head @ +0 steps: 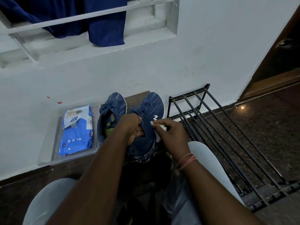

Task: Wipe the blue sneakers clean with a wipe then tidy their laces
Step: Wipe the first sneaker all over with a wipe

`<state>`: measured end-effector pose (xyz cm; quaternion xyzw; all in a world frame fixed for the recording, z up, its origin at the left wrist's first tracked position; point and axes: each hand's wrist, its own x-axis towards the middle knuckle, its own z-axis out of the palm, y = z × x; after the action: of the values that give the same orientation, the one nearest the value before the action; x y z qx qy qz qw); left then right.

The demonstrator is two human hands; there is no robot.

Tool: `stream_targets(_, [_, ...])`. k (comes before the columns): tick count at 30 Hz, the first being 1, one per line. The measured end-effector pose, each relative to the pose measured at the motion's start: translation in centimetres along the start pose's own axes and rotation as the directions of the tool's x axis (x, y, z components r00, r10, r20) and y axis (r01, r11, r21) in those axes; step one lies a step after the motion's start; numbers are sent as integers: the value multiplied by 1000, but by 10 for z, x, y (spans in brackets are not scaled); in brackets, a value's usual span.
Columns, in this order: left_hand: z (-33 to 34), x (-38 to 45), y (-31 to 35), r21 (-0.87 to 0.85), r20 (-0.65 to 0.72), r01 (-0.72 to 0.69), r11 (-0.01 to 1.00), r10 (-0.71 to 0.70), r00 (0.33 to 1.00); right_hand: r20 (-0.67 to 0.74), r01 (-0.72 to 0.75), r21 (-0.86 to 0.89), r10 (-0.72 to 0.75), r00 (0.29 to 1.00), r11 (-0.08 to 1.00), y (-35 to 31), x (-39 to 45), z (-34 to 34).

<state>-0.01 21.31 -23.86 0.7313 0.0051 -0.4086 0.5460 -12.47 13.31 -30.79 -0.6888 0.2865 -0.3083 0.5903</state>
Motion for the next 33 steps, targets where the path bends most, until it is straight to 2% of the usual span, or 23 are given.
stream_targets(2, [-1,1,0,6,-5,-4,1000,4,1000,120,47,-4,-46,992,999,-3,-6,2])
stream_targets(3, [-1,1,0,10,-4,-6,1000,6,1000,108,23,-3,-22,994,1000,-2,-6,3])
stream_targets(6, [0,1,-1,0,-2,-1,1000,1,1000,-56,-42,-16,41,998,999,3,3,-1])
stream_targets(7, [1,0,-1,5,-2,-1,1000,1,1000,-40,-26,-8,26,999,1000,1,5,-1])
stream_targets(10, [0,0,0,36,-6,-10,999,10,1000,125,59,2,-59,990,998,-6,-4,3])
stream_targets(11, [-1,0,0,44,-5,-10,999,10,1000,108,30,8,-31,994,1000,-5,-4,4])
stream_targets(14, [-1,1,-1,30,14,-2,1000,2,1000,-87,-57,-19,55,995,998,3,3,2])
stream_targets(15, [0,0,-1,31,16,-2,1000,2,1000,-76,-52,-9,51,996,999,3,4,1])
stream_targets(18, [-1,0,-1,47,6,-14,999,14,1000,138,-23,77,13,990,997,-6,-3,3])
stream_targets(19, [-2,0,-1,53,6,-15,998,14,1000,154,-24,83,11,988,996,-7,-4,3])
stream_targets(22, [-1,0,-2,37,1,-8,999,8,1000,-9,-59,56,60,998,997,-1,3,0])
stream_targets(23, [-1,-1,-2,39,-7,-6,999,6,1000,-15,-59,59,60,998,997,-1,5,-1])
stream_targets(27, [-2,-1,-4,47,-14,11,999,-11,1000,185,-47,143,20,983,989,-6,-1,-4])
stream_targets(33, [-2,-6,-6,56,-8,25,998,-24,1000,-13,-76,28,76,997,997,5,6,-9])
